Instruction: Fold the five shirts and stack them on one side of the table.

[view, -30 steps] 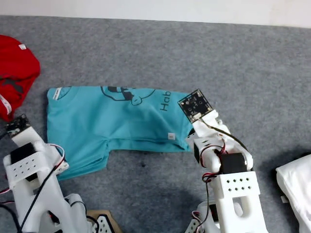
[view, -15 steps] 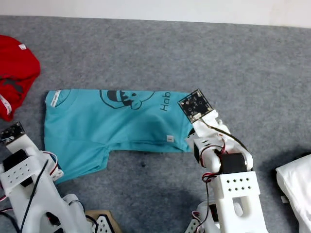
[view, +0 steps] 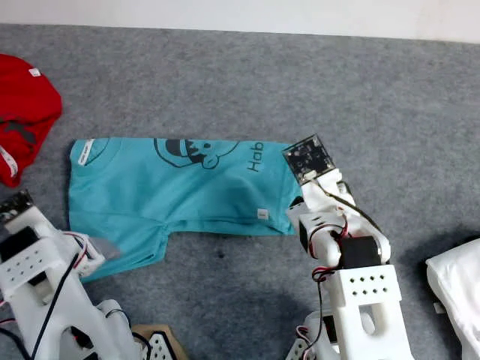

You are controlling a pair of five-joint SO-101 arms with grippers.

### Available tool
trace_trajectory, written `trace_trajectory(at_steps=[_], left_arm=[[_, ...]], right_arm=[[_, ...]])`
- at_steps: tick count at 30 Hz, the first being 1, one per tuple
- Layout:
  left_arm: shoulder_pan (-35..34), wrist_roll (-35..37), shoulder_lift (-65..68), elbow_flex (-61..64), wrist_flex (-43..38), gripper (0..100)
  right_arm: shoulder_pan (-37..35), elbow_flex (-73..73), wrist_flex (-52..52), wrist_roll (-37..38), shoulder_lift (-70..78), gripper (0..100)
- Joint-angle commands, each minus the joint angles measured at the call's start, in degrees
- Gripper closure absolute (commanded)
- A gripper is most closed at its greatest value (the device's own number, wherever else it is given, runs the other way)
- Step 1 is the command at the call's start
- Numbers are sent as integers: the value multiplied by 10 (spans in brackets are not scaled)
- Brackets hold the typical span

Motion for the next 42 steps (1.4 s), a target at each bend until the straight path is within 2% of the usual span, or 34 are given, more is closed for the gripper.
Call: trace_trajectory(at_steps=[1, 4, 7, 11, 20, 31, 36, 42], left_arm=[[7, 23, -8, -97, 85, 518], [16, 23, -8, -132, 110, 552], [23, 22, -7, -116, 108, 592], [22, 21, -7, -61, 61, 630], [22, 21, -5, 31, -51, 633], [-8, 19, 209, -45, -84, 628], [-9, 18, 231, -57, -86, 628], [-7, 19, 232, -18, -156, 632]], right_arm=[[-23, -10, -9, -31, -4, 738], [-36, -9, -9, -37, -4, 738], [-37, -9, -9, -37, -4, 738], [-37, -8, -9, -34, -4, 738], [-37, -8, -9, -33, -4, 738], [-37, -11, -9, -33, -4, 738], [-37, -11, -10, -33, -4, 738], [-37, -10, -10, -33, -4, 738]])
